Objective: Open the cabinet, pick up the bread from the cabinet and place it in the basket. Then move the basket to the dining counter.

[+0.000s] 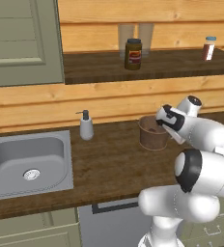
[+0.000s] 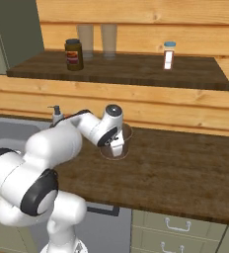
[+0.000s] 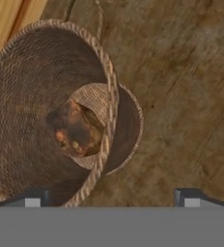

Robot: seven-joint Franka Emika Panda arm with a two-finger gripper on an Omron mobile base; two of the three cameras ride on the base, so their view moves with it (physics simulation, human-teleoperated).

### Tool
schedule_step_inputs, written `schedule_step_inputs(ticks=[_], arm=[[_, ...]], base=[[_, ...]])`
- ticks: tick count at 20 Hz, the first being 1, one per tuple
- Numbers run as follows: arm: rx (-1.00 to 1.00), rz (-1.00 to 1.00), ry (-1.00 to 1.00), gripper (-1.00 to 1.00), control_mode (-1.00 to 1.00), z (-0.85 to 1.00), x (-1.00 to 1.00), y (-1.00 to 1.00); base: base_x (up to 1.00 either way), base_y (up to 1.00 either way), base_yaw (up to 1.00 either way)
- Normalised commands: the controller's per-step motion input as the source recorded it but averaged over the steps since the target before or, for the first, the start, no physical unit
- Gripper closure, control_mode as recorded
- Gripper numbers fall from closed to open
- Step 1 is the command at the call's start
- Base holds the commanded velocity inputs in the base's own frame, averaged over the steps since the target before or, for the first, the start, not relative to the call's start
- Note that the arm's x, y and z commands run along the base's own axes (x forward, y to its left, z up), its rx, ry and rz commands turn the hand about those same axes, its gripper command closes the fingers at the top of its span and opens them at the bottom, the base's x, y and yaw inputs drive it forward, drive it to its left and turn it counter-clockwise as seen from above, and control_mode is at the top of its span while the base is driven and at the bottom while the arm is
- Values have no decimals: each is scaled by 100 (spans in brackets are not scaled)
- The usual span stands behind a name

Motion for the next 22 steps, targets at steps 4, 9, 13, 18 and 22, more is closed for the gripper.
schedule_step_inputs(ticks=[4, 9, 13, 18, 22], arm=[[0, 0, 1, -100, -100, -44, 16, 0], [0, 0, 0, -100, -100, -10, 37, 0], [0, 0, 0, -100, -100, -9, 35, 0], [0, 0, 0, 100, -100, -23, 19, 1], [0, 0, 0, 100, -100, -19, 1, 3]], base=[[0, 0, 0], [0, 0, 0], [0, 0, 0], [0, 0, 0], [0, 0, 0]])
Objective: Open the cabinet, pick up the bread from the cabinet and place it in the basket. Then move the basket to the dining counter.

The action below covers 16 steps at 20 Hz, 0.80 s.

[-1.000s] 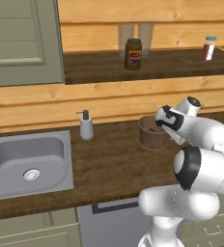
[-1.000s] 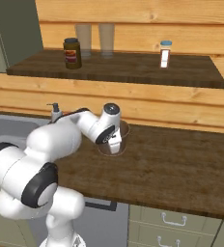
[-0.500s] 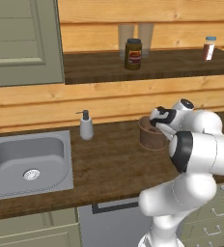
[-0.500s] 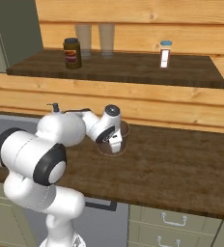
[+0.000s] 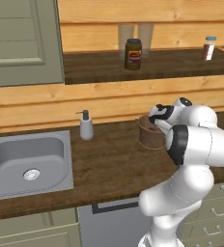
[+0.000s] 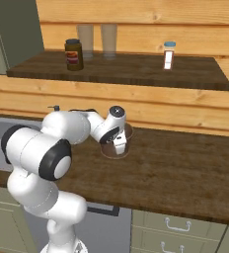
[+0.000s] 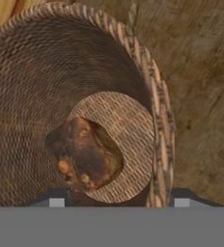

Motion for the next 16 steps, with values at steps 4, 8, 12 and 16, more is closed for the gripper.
schedule_step_inputs(ticks=[4, 8, 12, 16], arm=[[0, 0, 0, 100, -100, -12, -4, 2], [0, 0, 0, 100, -100, -6, -2, 0], [0, 0, 0, 100, -100, 0, -5, 0], [0, 0, 0, 100, -100, 21, -26, 0]], base=[[0, 0, 0], [0, 0, 0], [0, 0, 0], [0, 0, 0]])
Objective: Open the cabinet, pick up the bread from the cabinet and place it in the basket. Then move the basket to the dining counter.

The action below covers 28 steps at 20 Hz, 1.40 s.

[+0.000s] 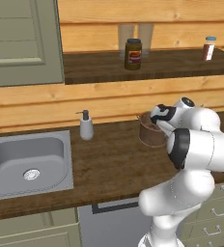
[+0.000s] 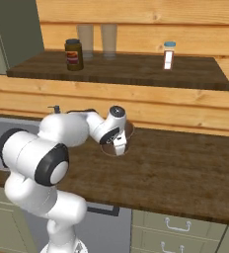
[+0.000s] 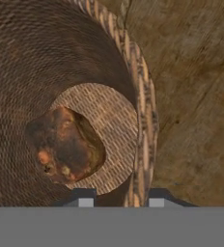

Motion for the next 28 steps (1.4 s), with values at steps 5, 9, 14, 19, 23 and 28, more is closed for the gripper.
schedule_step_inputs(ticks=[5, 9, 14, 19, 23, 28], arm=[[0, 0, 0, 100, -100, 70, -58, -7], [0, 0, 0, 100, -100, 88, -94, -15], [1, 0, 0, 100, -100, 73, -92, -3], [3, 0, 0, 100, -100, 65, -89, -3], [0, 0, 1, 100, -100, 71, -80, 0], [-1, 0, 3, 100, -100, 97, -77, 0]], base=[[0, 0, 0], [0, 0, 0], [0, 0, 0], [0, 0, 0], [0, 0, 0], [0, 0, 0]])
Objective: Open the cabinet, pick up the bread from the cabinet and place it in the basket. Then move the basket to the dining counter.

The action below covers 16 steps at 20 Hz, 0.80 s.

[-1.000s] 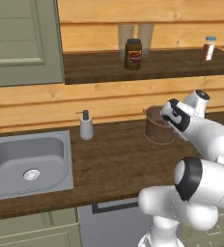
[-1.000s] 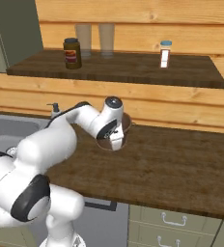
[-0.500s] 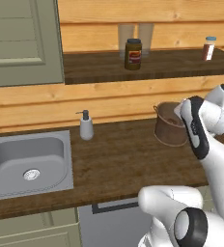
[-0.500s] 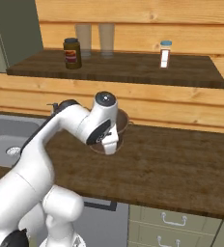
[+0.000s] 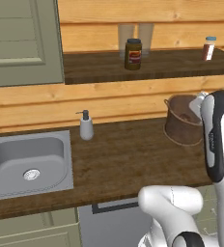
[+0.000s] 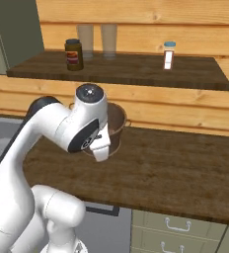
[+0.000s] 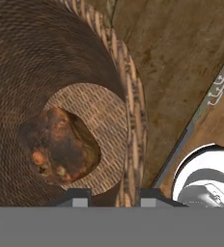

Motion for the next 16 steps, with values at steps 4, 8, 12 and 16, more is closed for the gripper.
schedule_step_inputs(ticks=[4, 8, 12, 16], arm=[[-5, 0, 8, 100, -100, 100, -80, 0], [1, 0, 6, 100, -100, 71, -86, 0], [1, 0, -8, 100, -100, 52, -77, 1], [1, 3, 0, 100, -100, 32, -38, 38]], base=[[0, 0, 0], [0, 0, 0], [0, 0, 0], [0, 0, 0]])
